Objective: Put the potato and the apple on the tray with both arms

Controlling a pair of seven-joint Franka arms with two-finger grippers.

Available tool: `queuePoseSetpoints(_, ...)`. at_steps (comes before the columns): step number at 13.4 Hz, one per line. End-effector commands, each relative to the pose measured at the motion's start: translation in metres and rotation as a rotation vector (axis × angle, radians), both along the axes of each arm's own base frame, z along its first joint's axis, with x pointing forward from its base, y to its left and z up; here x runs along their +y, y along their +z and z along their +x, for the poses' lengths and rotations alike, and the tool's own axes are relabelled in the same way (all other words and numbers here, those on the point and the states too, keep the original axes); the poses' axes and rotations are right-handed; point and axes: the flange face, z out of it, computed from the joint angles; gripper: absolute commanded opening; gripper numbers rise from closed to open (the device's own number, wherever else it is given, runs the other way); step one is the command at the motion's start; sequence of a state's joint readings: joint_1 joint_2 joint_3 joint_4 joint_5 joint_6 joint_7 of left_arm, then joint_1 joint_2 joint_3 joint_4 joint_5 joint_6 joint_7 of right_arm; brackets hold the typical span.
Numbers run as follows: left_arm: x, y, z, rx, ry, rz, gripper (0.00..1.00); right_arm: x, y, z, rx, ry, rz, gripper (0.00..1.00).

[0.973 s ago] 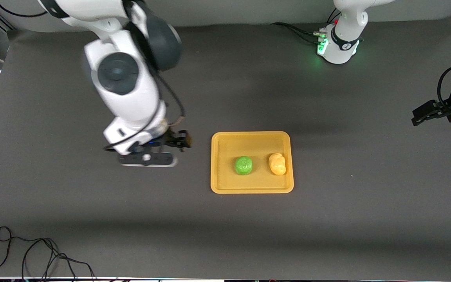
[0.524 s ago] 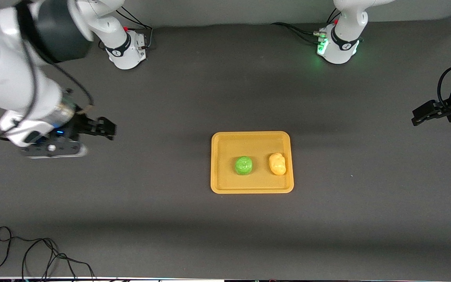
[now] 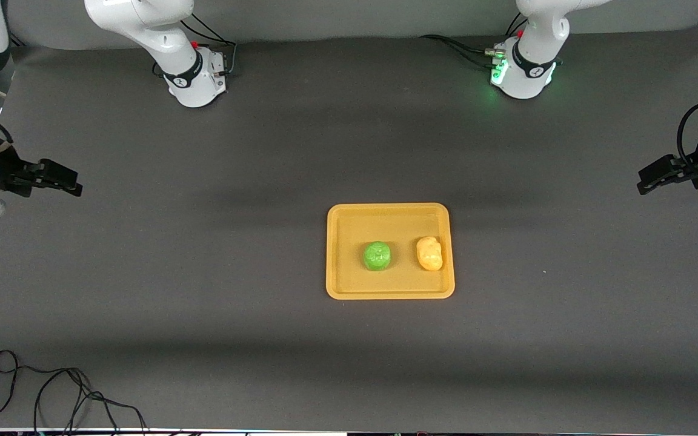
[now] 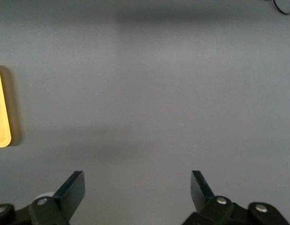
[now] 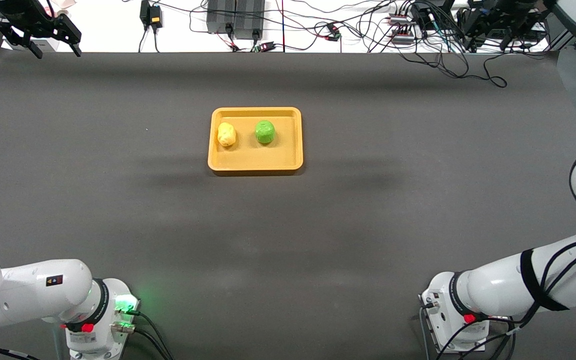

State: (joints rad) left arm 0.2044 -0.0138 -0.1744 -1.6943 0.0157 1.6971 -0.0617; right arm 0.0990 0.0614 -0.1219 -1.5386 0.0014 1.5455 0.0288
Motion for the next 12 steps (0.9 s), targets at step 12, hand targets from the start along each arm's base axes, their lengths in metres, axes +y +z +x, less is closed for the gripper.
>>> queuePoseSetpoints(12, 0.0013, 0.002, -0.0012, -0.007, -0.013, 0.006, 1.0, -0.0194, 0.0054, -0.006, 0.005, -0.042, 0.006, 1.0)
